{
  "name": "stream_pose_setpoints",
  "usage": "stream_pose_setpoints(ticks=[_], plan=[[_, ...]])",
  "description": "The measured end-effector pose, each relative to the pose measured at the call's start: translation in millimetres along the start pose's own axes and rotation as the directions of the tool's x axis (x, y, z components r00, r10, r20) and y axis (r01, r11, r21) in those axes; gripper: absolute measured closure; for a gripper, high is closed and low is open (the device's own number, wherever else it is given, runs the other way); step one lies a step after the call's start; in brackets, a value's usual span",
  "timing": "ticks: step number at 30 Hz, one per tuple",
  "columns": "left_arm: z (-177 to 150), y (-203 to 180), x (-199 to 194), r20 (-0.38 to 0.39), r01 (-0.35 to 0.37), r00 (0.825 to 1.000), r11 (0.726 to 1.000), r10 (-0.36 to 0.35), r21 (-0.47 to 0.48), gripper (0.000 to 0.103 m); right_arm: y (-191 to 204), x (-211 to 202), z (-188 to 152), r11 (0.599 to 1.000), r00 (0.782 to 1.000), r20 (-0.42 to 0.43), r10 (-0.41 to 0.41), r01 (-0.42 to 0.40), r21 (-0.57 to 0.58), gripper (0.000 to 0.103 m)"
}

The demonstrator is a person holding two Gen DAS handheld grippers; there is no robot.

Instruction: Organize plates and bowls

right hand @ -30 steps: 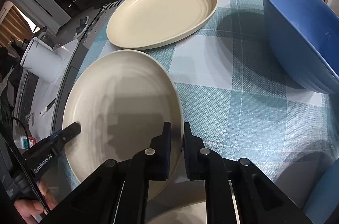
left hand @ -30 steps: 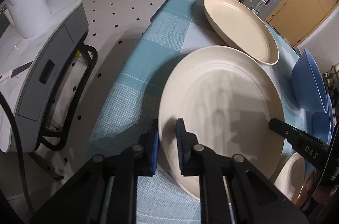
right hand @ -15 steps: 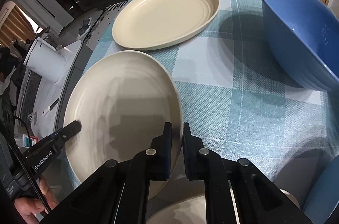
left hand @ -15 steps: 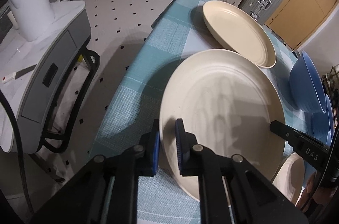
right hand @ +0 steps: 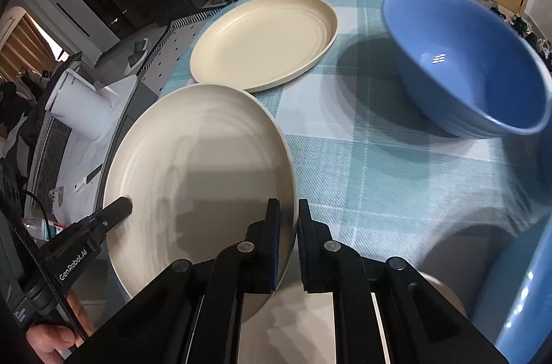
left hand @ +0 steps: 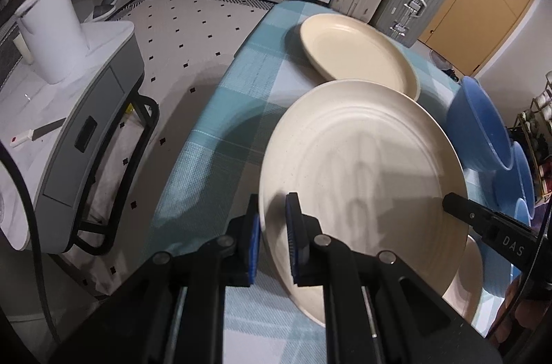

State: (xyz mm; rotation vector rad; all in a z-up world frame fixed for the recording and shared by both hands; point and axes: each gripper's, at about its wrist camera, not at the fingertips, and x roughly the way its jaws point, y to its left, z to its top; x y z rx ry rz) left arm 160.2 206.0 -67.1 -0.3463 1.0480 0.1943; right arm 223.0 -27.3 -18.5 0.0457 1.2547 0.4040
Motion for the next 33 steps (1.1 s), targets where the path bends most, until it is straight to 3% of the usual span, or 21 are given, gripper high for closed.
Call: stream_pose_setpoints(ticks=[13,23,29,33], plan=[[-50.6,-34.9,-36.9,-0.001,0.042,0.999,0.998,-0.042,0.056,0.092,-22.3,-73.8,-73.2,0.997,0.998,0.06,-0.03,0.026,0.068,0.094],[-75.8,-53.8,-41.1,-0.011,0.066,0.998,0.994,-0.065,0.082,0.094,-51.1,-88.1,-138.4,0.985,0.997,0.078,-0.022,0.008,0.174,0.094],[-81.0,-61.8,-38.1,-0.017,0.069,0.998,0.992,-0.068,0.107,0.094,-70.0,-96.5,-160.4,0.959,0.993,0.117,0.023,-0.055,0.279,0.094],[-84.8,-67.0,-36.4,-0.02,0.081,0.997,0.99,-0.079,0.113,0.094,-73.6,-98.4,-168.7,0.955,0.991,0.135,0.013,-0.052,0.292,0.094]])
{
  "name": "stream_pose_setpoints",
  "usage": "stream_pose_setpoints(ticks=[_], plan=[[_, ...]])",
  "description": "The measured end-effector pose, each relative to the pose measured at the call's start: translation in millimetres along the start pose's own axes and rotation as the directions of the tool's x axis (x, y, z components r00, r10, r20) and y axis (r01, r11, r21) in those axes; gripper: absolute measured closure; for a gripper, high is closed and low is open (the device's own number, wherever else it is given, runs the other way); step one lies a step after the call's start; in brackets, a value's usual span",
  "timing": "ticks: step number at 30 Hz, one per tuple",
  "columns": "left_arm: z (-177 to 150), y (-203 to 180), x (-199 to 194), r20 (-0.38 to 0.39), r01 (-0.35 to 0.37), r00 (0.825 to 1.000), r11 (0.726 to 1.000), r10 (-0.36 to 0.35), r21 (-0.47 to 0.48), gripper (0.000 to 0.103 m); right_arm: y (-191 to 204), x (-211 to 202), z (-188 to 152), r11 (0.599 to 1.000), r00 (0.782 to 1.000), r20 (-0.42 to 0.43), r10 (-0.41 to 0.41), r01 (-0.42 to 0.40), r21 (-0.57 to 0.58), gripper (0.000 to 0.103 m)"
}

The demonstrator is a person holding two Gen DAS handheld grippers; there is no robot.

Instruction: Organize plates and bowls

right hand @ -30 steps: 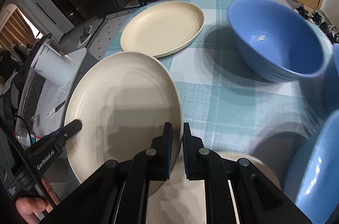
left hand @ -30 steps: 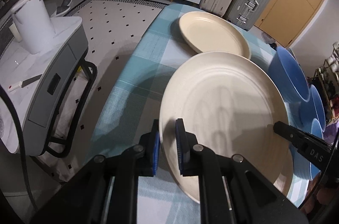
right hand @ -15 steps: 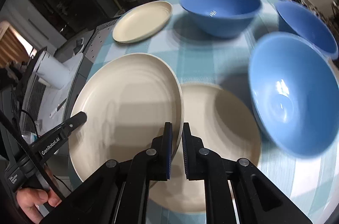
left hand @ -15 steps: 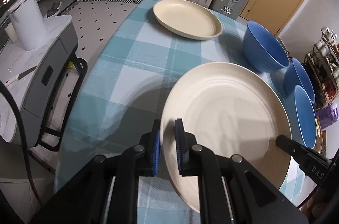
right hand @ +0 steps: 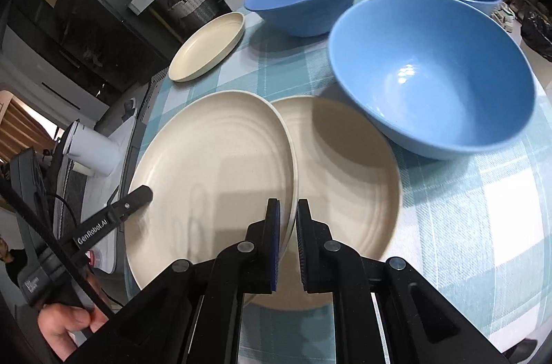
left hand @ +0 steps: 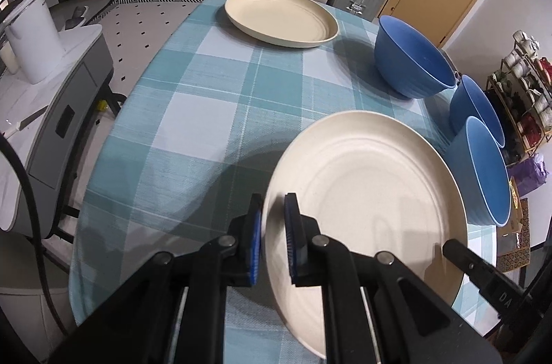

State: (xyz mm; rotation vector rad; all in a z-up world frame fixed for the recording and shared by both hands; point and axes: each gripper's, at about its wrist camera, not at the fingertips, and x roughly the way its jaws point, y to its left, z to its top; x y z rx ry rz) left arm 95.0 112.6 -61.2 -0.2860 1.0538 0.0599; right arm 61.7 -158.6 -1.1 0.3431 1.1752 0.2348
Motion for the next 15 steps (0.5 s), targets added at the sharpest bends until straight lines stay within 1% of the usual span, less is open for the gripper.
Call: stream_pose_setpoints(ticks=[4,9,13,15], plan=[[-2.9,-3.9,4.8,-0.005,0.011,1.0,1.0,-0.011,0.003,0.093,-4.7,-5.4,-11.2,1.0,0.999,0.033,-0.017,0.016,0.016,0.094],[-5.9,-9.9,9.3,-0.019,0.025,1.0,0.999,-0.025,0.026,0.093,-17.9,-9.2,-25.6,0.999,0.999,0.036,-0.021,0.019,0.046,0.093],[-7.8,-14.6,10.0,-0.019,0.032,0.999,0.999,-0.031,0.038,0.093,-20.1,-13.4,-31.3,0.998,0.998,0.058,-0.038,0.035,0.045,0.093],[-8.7,-17.9,10.5,-0.019,0.033,0.999,0.999,-0.032,0.04,0.093,-24.2,-14.5,-33.9,0.997,0.998,0.057,-0.041,0.037,0.063,0.093]])
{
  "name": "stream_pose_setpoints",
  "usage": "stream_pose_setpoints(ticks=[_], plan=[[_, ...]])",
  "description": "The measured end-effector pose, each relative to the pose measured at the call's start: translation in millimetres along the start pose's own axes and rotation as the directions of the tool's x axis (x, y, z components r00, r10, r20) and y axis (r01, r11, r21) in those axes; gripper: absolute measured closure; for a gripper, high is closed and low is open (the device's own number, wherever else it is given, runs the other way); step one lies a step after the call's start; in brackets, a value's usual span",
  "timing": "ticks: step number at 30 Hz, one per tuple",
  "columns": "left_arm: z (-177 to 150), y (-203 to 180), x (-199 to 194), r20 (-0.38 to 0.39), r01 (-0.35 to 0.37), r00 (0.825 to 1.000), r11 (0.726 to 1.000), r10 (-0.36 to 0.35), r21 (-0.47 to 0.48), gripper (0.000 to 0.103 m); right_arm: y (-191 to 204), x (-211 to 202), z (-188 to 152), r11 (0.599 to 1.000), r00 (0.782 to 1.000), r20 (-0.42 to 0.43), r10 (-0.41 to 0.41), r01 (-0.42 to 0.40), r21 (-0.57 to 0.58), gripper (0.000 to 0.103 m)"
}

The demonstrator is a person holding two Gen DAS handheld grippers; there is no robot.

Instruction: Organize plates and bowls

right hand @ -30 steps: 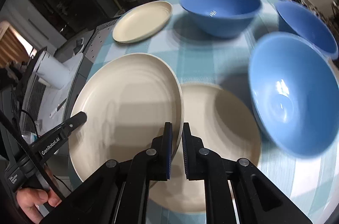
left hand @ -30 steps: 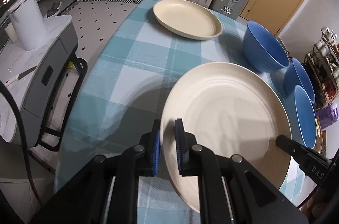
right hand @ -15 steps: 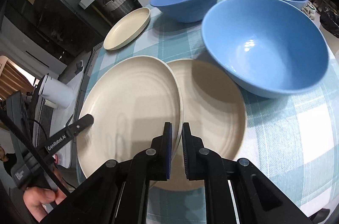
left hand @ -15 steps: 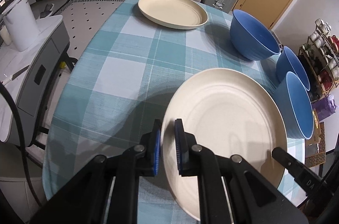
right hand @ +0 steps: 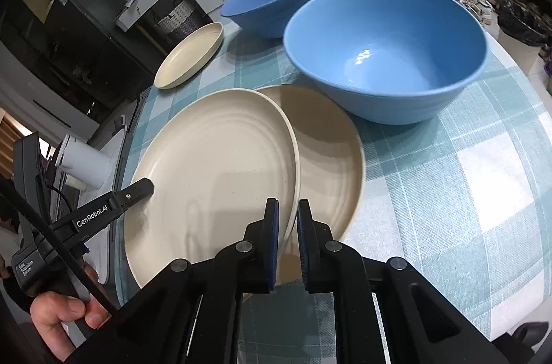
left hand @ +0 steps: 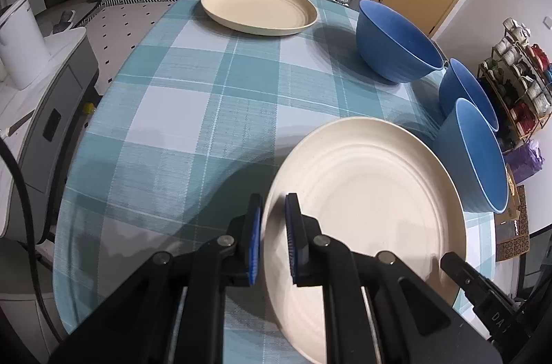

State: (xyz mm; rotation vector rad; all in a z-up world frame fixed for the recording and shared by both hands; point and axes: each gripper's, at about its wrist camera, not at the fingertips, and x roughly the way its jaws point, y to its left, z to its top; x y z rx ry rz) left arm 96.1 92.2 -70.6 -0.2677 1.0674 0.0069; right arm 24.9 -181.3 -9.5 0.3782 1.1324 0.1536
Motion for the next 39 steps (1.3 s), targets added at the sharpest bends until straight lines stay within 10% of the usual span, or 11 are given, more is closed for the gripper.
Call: stream_pose_setpoints(ticks=[39], plan=[[10.3,-33.7,27.1,-0.02,-0.041,0.999,0.997,0.042,0.063,0.093,-43.3,-1.2,-14.5,0.974,0.998,0.011,-0.058,0.055,0.221,0.078]])
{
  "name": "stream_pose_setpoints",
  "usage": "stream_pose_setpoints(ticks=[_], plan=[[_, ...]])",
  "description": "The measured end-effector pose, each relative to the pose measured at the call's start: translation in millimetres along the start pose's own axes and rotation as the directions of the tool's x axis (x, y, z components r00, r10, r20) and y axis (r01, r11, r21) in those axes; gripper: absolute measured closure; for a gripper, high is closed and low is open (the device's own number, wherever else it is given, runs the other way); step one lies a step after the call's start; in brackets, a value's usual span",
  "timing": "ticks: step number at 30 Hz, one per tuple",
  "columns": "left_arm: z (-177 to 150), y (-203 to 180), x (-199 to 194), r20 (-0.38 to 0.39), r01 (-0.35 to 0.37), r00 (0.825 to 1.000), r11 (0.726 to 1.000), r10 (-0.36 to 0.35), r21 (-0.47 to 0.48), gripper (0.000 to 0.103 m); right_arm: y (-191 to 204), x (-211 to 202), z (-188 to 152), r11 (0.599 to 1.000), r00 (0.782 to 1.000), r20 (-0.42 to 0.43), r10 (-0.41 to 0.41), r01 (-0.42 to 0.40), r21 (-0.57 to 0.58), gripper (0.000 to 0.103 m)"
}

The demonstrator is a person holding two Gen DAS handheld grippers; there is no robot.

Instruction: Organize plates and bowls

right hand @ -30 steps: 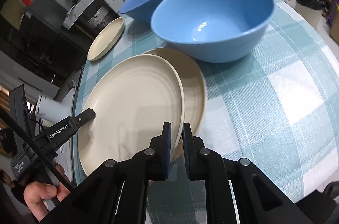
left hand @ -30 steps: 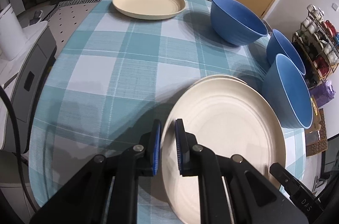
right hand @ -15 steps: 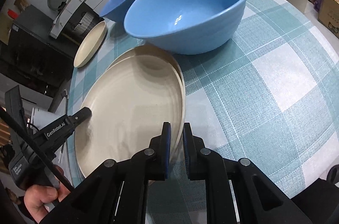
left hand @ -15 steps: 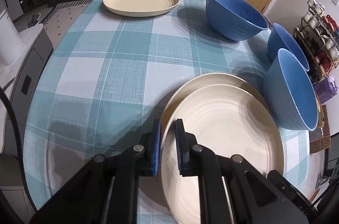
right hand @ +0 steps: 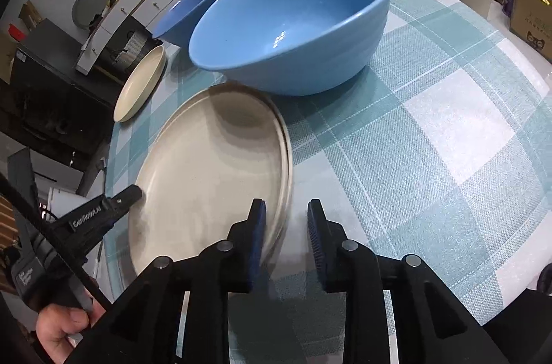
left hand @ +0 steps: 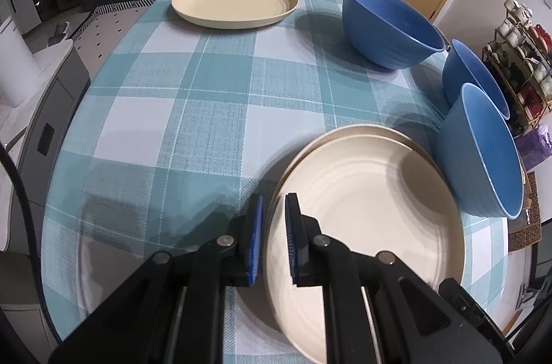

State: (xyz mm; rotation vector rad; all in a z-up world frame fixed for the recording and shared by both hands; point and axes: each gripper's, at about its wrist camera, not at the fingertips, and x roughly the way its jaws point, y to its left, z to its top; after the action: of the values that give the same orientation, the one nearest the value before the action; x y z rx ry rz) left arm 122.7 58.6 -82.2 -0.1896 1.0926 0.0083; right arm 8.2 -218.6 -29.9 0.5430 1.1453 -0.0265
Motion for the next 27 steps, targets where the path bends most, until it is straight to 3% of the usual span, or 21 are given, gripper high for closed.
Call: stream_pose_setpoints(ticks=[14,27], plan=[[-15.6,-5.0,-1.8,0.008,-0.024,1.0,0.999,0.024,0.042,0.093,1.0,11.3,-2.6,0.999,1.0,-0.013,0.017,-0.017,-0.038,0.078],[-15.2,-3.4,1.5,0.025,-0.054,0.998,0.998,0.053,0.039,0.091,-6.3,1.6,-8.0,0.998,0.999,0.036,0.04,-0.038,-0.056,0.075]])
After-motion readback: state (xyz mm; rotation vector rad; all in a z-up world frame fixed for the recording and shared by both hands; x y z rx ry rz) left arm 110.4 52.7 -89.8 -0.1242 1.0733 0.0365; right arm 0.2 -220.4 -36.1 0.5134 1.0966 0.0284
